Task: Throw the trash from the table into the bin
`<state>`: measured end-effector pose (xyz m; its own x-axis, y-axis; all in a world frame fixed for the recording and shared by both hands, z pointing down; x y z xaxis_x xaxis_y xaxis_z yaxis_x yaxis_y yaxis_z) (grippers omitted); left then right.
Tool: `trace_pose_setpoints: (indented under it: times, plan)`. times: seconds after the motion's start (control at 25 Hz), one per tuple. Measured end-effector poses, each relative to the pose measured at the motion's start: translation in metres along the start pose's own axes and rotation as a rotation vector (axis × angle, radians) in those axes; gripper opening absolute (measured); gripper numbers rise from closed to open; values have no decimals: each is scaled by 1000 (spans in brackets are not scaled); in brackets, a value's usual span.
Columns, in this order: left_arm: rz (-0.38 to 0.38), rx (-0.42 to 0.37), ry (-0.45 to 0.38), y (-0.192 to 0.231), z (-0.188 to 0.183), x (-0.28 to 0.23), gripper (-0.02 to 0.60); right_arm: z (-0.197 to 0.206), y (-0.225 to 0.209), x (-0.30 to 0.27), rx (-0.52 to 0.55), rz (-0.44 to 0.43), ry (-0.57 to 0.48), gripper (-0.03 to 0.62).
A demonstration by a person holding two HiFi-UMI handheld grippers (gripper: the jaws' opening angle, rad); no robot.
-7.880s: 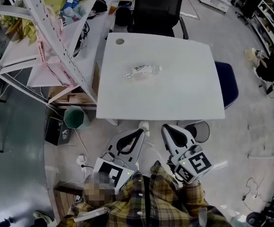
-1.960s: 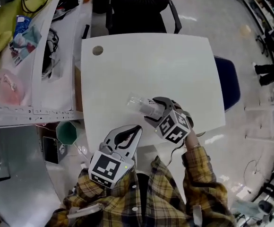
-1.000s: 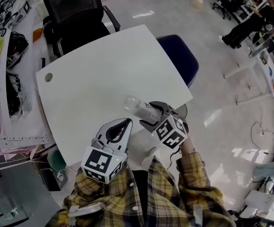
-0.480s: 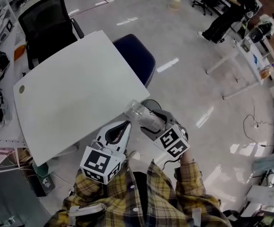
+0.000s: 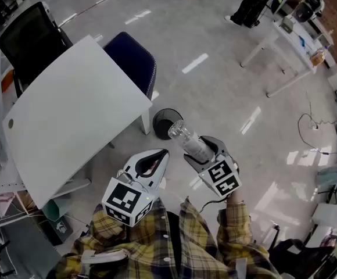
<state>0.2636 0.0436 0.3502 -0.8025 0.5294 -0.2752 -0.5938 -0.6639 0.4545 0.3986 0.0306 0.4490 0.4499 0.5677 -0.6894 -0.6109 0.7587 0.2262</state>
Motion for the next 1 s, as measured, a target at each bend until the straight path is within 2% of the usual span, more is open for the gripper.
trace_pose_setpoints:
  times: [0.32, 0.84, 1.0]
  plan:
    - [6, 12, 47, 14, -3, -44, 8, 30, -38, -15, -86, -7, 31, 313]
    - [8, 22, 17, 94, -75, -108, 8, -2, -119, -96, -84, -61, 79, 313]
    - [18, 29, 36, 115, -80, -124, 8, -10, -141, -121, -89, -70, 92, 313]
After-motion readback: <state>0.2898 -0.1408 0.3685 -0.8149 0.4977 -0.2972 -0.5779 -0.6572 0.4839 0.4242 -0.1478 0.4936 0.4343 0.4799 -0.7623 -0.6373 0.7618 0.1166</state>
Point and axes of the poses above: the fingertips, and each gripper's own axes: x backward along the fingers, y to its left, z out of its underside, the point moved 4 cm from there along x, backward along the fingers, and after that the axes turned 12 degrees about x, right-handed, at the moved point
